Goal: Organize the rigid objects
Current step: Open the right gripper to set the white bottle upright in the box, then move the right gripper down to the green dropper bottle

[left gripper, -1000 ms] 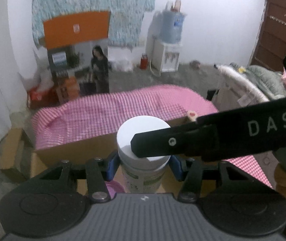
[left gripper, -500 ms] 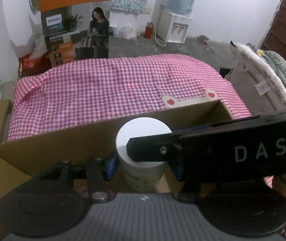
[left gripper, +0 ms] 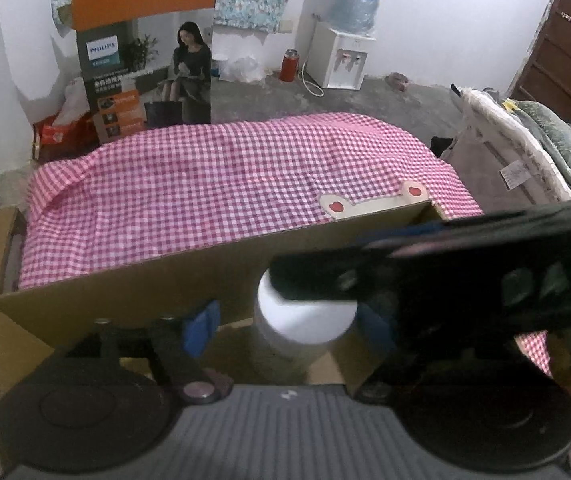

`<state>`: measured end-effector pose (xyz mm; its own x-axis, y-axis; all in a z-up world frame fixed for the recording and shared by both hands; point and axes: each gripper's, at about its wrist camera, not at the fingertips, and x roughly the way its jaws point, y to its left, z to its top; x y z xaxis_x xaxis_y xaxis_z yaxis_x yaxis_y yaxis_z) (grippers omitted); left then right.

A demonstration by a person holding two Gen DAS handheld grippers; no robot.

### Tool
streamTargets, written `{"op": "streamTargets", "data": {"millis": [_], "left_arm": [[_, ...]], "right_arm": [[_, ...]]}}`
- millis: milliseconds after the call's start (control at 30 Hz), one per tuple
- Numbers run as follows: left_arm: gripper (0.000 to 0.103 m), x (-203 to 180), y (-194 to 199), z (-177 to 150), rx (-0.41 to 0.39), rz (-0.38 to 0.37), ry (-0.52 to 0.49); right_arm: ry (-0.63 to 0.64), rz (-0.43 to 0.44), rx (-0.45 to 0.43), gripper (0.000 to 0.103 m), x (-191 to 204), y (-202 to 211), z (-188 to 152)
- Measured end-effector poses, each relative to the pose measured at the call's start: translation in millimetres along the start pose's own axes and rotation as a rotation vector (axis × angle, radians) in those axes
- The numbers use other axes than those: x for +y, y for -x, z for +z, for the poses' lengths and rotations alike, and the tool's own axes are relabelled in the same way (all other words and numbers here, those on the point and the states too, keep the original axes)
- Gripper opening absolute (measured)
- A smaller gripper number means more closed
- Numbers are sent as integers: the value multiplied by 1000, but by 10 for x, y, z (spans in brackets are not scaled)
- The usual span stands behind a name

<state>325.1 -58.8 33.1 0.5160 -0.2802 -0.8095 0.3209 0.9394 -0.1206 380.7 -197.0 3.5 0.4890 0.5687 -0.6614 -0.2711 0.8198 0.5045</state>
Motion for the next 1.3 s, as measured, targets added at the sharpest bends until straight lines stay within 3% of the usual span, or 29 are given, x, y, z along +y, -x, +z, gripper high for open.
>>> {"op": "streamTargets", "data": {"millis": [333, 500, 633, 767, 933, 1100, 1300], "left_arm": [[88, 50, 746, -194, -101, -18, 16], [92, 3, 1284, -454, -186, -40, 11], [96, -153, 1598, -787, -233, -52, -51], [96, -344, 1645, -1161, -203, -70, -111], [96, -608, 1449, -1600, -153, -84, -176], [91, -860, 1125, -1914, -145, -9, -283], [68, -882, 883, -1973, -129, 14, -269]], "right_arm": [[69, 13, -218, 74, 276, 983, -305], [77, 57, -328, 76, 383, 1585, -708], [63, 78, -374, 77, 380, 1889, -1157], [18, 71, -356, 77, 338, 1884, -1613], [-45, 68, -265, 77, 279, 1611, -2098], [-46, 46, -190, 68, 336, 1289, -2365], [-2, 41, -142, 50, 426, 1002, -2336]]}}
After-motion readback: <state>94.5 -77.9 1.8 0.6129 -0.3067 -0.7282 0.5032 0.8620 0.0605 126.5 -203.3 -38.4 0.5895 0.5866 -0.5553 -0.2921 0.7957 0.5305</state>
